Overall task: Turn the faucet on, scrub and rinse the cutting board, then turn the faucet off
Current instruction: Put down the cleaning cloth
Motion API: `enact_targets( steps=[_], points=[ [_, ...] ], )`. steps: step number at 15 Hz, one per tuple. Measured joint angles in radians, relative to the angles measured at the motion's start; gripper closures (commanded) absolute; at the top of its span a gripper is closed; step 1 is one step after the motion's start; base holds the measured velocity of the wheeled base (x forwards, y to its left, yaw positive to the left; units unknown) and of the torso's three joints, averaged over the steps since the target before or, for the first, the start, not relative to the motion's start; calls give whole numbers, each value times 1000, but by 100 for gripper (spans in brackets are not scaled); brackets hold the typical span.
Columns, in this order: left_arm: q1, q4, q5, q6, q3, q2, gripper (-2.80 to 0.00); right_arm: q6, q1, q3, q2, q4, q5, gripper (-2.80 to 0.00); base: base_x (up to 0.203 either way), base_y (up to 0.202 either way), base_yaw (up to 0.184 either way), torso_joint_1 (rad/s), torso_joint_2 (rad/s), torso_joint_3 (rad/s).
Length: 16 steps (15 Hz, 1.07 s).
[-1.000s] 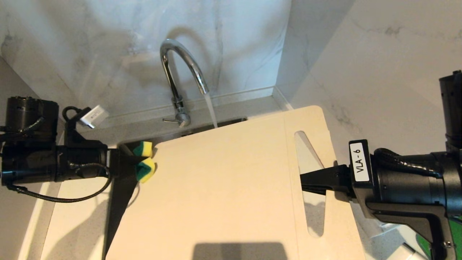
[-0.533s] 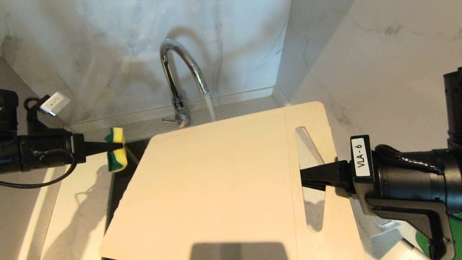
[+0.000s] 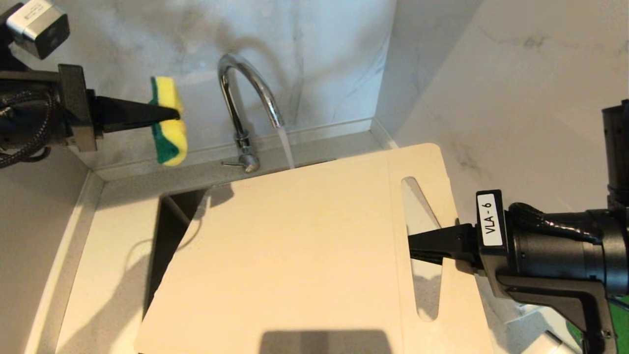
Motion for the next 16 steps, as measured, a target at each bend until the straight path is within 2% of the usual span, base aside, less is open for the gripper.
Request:
enact_targets(
  steps=[3,4,7,11,16],
  points=[
    [-297,27,177,-11,-40,5,0,1,0,0,0,0,0,0,0,0,0,0,0,0],
    [-374,29,228,-13,-49,26,0,0,0,0,0,0,0,0,0,0,0,0,0,0],
    [-514,11,332,-15,-77,127,0,2,-7,0,2,0,0,0,0,0,0,0,0,0],
    [-559,-33,397,-9,-82,257,0,2,-17,0,2,1,1,0,0,0,0,0,0,0],
    [-537,-49,396,14,4,295,0,2,-34,6,4,7,3,0,0,0,0,0,0,0]
  ],
)
